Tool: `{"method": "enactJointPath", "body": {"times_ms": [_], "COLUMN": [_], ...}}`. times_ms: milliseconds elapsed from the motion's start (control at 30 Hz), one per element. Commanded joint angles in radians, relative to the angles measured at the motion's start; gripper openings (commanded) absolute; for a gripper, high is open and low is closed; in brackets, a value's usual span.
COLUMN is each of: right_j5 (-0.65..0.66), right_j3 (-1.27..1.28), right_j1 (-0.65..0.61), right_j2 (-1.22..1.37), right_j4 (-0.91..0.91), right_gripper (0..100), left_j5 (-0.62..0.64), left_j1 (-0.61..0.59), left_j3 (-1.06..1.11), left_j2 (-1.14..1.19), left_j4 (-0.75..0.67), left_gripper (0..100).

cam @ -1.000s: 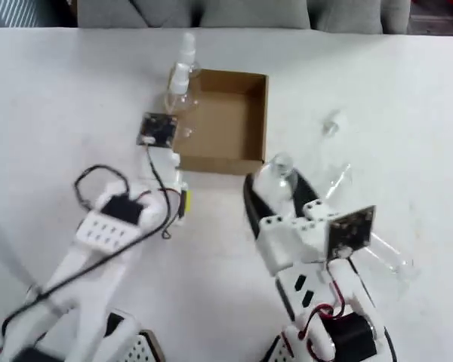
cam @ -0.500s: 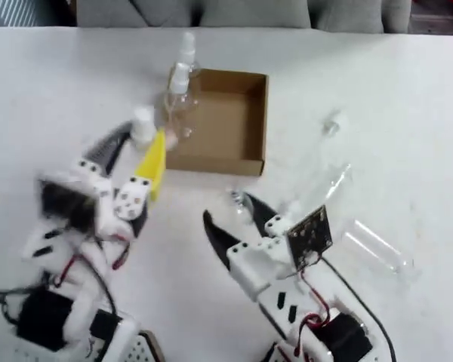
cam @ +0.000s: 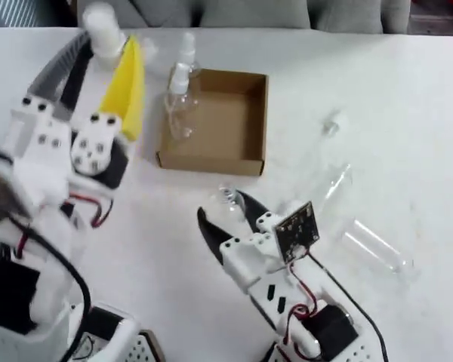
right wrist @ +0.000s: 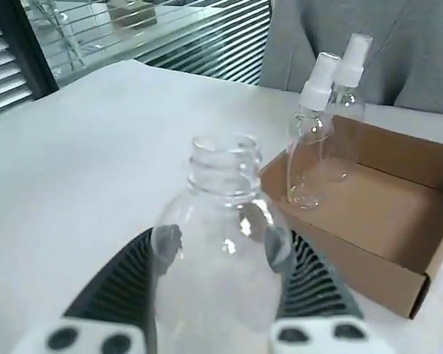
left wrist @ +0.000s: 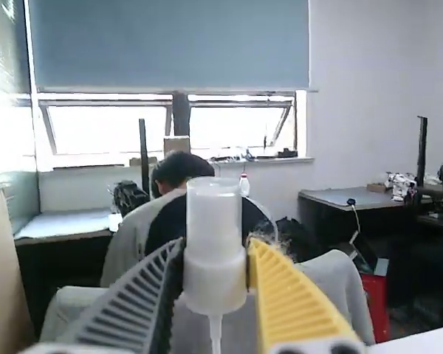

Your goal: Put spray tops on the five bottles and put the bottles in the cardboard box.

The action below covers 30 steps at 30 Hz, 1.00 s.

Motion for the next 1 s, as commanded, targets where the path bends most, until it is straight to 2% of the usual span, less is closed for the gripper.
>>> {"method": "enactJointPath", "body": {"times_ms": [0, 100, 267, 467, 600, 833, 967], "right_j5": [0.002, 0.002, 0.002, 0.002, 0.002, 0.002, 0.002], "right_j3": [0.032, 0.074, 0.104, 0.107, 0.114, 0.287, 0.284], "right_j1": [-0.004, -0.002, -0.002, -0.004, -0.004, -0.004, -0.002], "right_j2": [-0.01, -0.01, -0.01, -0.01, -0.01, -0.008, -0.008], "right_j4": [-0.067, -0.096, -0.105, -0.104, -0.107, -0.4, -0.409], "right_gripper": [1.7, 1.6, 1.6, 1.6, 1.6, 1.6, 1.6], "left_j5": [0.101, 0.107, 0.11, 0.115, 0.115, 0.117, 0.117], "left_j1": [0.044, 0.084, 0.125, 0.154, 0.179, 0.22, 0.229], "left_j3": [-0.178, -0.192, -0.068, 0.064, 0.068, 0.052, 0.057], "left_j2": [0.105, 0.143, 0.153, 0.151, 0.151, 0.102, 0.104], "left_j4": [0.114, 0.163, 0.158, 0.061, 0.061, 0.117, 0.183], "left_gripper": [2, 2, 2, 2, 2, 2, 2]}}
